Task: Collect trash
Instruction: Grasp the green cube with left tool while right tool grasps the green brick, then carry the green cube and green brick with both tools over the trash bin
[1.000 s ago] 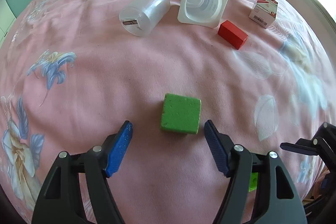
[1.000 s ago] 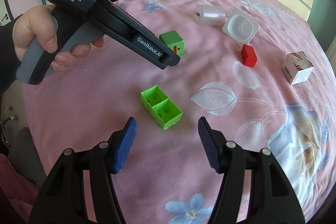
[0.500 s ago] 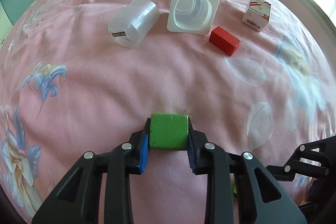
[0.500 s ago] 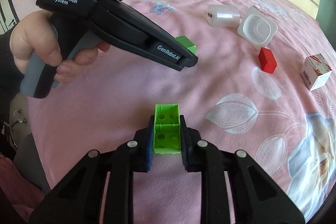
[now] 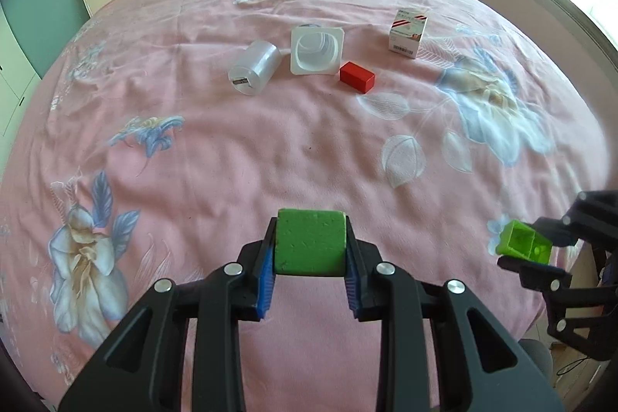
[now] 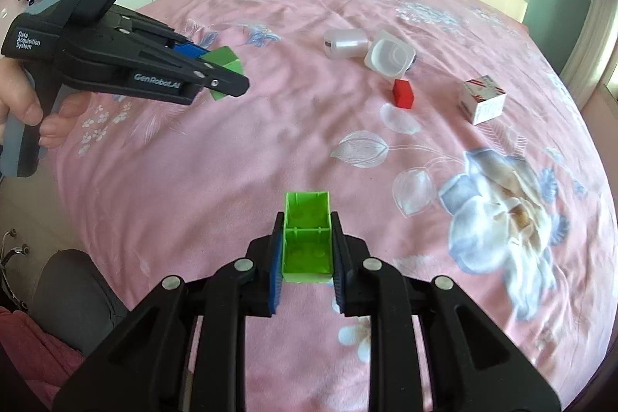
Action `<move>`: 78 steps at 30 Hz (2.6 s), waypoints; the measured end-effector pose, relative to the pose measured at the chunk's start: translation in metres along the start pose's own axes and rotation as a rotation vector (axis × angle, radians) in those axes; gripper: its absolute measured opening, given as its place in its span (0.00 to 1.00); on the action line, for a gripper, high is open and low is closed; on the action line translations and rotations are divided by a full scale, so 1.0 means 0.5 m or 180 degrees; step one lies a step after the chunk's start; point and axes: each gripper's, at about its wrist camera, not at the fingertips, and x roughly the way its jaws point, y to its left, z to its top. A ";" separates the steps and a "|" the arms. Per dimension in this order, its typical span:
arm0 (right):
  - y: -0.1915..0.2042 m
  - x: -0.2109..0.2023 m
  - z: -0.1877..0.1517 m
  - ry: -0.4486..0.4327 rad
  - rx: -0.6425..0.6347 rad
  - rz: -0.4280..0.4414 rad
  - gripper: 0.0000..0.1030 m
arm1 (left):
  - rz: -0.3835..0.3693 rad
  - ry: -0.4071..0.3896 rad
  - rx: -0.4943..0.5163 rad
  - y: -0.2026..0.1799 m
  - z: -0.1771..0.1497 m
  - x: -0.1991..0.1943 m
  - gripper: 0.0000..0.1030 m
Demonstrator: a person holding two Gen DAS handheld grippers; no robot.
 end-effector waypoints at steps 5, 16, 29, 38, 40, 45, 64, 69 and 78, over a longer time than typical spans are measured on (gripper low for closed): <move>0.021 -0.121 -0.021 -0.0169 0.0046 -0.0223 0.22 | 0.0080 -0.0189 0.0057 -0.013 -0.035 -0.114 0.31; 0.088 -0.344 -0.030 -0.0542 0.0092 -0.0544 0.22 | 0.0265 -0.0671 0.0243 -0.066 -0.132 -0.369 0.31; 0.190 -0.511 -0.067 -0.0818 -0.0025 -0.0722 0.22 | 0.0385 -0.1013 0.0376 -0.097 -0.262 -0.547 0.31; 0.232 -0.549 -0.111 -0.0838 -0.0085 -0.0695 0.22 | 0.0428 -0.0999 0.0409 -0.096 -0.342 -0.569 0.31; 0.242 -0.543 -0.122 -0.0794 -0.0109 -0.0665 0.22 | 0.0416 -0.0971 0.0403 -0.094 -0.359 -0.565 0.31; 0.271 -0.519 -0.148 -0.0690 -0.0209 -0.0592 0.22 | 0.0382 -0.0868 0.0396 -0.090 -0.396 -0.539 0.31; 0.329 -0.308 -0.283 -0.0046 -0.0201 -0.0070 0.22 | 0.0123 -0.0078 0.0431 -0.130 -0.521 -0.288 0.31; 0.334 -0.234 -0.336 0.0178 -0.0095 0.0097 0.22 | 0.0019 0.0178 0.0440 -0.147 -0.555 -0.207 0.31; 0.354 -0.089 -0.424 0.0611 0.0110 0.0392 0.22 | -0.0201 0.0697 0.0394 -0.183 -0.618 -0.049 0.31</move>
